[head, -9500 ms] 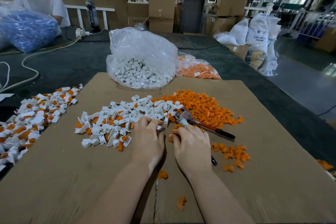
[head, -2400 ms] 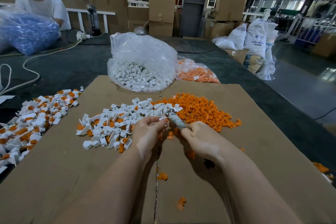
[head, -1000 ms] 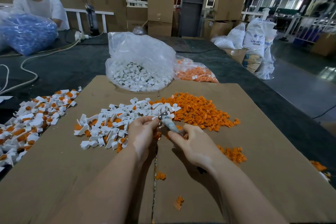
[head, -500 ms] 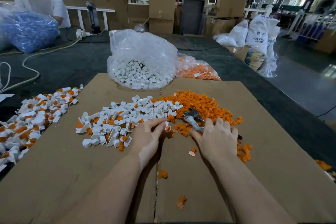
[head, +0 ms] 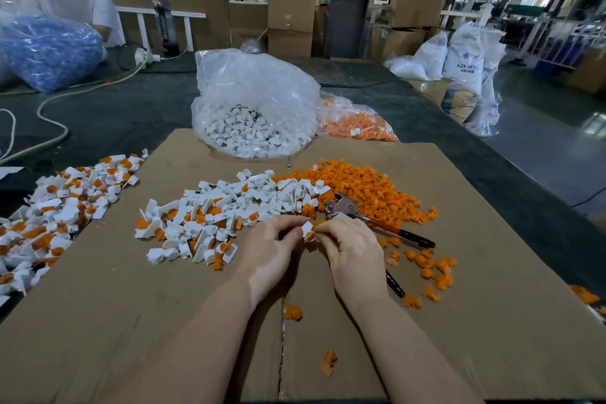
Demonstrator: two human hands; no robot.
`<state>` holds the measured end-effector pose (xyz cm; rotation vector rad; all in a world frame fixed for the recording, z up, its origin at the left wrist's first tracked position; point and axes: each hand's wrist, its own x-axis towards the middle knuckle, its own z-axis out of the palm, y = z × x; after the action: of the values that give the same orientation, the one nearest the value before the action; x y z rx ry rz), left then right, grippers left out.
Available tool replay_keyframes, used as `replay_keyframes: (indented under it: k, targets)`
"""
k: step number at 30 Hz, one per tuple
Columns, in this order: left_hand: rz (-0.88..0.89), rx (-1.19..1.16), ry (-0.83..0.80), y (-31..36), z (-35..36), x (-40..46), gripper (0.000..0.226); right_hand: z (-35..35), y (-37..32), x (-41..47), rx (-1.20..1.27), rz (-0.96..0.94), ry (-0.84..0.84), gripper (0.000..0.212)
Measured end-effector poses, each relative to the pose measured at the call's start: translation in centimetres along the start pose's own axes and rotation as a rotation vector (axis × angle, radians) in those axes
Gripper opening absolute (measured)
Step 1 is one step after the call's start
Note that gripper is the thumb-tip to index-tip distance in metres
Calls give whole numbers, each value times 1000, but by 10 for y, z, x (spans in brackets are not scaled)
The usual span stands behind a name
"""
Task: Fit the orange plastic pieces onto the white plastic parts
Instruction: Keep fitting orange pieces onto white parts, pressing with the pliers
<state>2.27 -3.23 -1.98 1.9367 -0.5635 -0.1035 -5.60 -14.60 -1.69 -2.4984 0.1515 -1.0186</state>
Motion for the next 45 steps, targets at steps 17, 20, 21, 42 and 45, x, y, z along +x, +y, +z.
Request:
replay_keyframes:
  k: [17,20,21,42,45]
  targets:
    - [66,-68,-62,12,-3,-12,30,-5,-2,-4,101,69,27,19]
    - [73,-47,-63,13,-3,-12,30,-5,-1,-4,105,67,3,17]
    - [75,-37,-65,12,-3,-12,30,-5,-1,-4,102,60,-13,15]
    - [-156,102,307,3,3,-2,38,1,4,-4,-117,196,44,17]
    - [-189,265,300,3,6,-1,42,2,4,-4,-179,234,-5,21]
